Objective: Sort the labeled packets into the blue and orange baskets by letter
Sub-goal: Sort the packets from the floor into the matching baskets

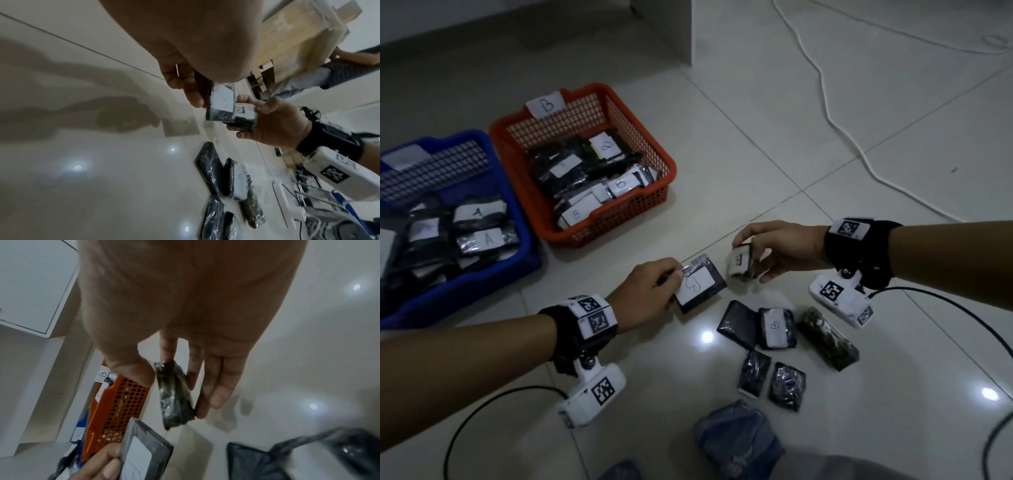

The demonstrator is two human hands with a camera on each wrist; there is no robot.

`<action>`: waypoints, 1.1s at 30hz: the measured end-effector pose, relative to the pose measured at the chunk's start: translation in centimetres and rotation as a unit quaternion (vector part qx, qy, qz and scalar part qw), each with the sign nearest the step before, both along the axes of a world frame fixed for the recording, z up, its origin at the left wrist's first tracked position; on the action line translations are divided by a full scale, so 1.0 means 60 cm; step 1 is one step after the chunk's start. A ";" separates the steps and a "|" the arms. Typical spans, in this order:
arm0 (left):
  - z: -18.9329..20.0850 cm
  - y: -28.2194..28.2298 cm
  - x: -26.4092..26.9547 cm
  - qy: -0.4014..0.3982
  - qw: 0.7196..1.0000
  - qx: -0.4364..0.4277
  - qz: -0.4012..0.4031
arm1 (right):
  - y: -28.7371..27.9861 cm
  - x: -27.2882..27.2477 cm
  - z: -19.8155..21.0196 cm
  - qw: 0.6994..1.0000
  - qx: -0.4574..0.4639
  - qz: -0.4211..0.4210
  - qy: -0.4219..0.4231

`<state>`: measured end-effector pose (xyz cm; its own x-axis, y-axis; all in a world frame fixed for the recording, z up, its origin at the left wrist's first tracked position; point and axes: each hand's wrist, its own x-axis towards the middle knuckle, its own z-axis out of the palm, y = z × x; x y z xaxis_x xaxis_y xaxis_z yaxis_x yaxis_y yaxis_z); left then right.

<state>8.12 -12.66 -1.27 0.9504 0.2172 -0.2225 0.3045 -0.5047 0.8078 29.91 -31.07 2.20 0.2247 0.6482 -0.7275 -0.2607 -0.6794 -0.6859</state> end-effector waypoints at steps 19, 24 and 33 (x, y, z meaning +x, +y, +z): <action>0.130 0.161 -0.072 -0.148 0.960 -0.036 0.233 | 0.221 -0.046 0.063 0.973 0.182 -0.097 -0.108; 0.143 0.227 -0.053 -0.125 0.939 0.041 0.319 | 0.296 -0.036 0.088 0.939 0.208 -0.142 -0.236; 0.133 0.257 0.009 -0.094 0.917 -0.125 0.368 | 0.399 -0.007 0.074 0.942 0.143 -0.109 -0.284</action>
<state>8.65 2.78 6.74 0.5931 0.7797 -0.2008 0.3327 -0.0103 0.9430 29.46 -7.15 6.66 0.6751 0.6932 -0.2524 0.0909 -0.4177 -0.9040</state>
